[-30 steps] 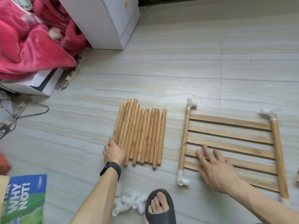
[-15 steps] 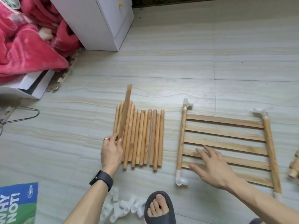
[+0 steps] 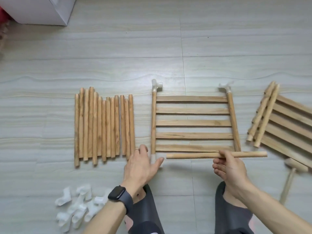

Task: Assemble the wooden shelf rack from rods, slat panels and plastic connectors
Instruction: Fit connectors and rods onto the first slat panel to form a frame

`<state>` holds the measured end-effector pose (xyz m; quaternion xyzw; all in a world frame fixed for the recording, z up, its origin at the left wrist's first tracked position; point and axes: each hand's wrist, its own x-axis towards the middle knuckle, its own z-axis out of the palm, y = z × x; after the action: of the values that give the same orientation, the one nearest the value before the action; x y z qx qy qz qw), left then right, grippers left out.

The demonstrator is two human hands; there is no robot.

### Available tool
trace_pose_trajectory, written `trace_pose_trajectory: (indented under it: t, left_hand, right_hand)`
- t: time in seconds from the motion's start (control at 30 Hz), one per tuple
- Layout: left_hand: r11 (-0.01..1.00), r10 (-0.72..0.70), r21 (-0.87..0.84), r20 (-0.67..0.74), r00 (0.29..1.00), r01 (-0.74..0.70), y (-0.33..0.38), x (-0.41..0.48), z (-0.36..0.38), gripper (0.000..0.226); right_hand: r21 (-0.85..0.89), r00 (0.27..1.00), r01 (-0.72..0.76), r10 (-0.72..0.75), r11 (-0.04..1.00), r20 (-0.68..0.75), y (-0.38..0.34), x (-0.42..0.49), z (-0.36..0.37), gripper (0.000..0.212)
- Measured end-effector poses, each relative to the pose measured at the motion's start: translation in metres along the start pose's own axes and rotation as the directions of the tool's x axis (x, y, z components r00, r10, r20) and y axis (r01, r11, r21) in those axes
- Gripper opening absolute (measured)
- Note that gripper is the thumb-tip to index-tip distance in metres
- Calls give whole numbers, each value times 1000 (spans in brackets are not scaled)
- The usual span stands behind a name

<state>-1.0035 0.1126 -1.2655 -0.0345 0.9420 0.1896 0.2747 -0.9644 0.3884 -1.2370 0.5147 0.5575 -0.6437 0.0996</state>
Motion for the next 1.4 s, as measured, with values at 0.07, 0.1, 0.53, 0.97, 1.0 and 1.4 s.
trace_pose_trajectory:
  t: [0.07, 0.1, 0.53, 0.97, 1.0, 1.4]
  left_hand:
    - [999, -40, 20, 135, 990, 38, -4, -5, 7, 55]
    - [999, -39, 16, 165, 986, 37, -5, -6, 10, 50]
    - [968, -104, -210, 158, 982, 136, -9, 4, 2, 43]
    - [966, -141, -205, 82, 987, 156, 1, 3, 0, 46]
    - [971, -137, -187, 74, 988, 149, 3, 4, -1, 47]
    - [896, 69, 440, -5, 998, -60, 48, 52, -42, 33]
  right_hand:
    - [-32, 1000, -29, 29, 999, 2, 11, 0, -5, 25]
    - [-42, 999, -41, 41, 998, 6, 16, -1, -5, 24]
    - [75, 995, -69, 64, 995, 77, 24, 13, 4, 21]
    - [166, 982, -81, 51, 983, 181, 39, -20, 9, 25]
    - [199, 976, -128, 88, 972, 197, 41, -16, 10, 24]
    - [126, 897, -252, 183, 960, 403, -10, 46, 39, 23]
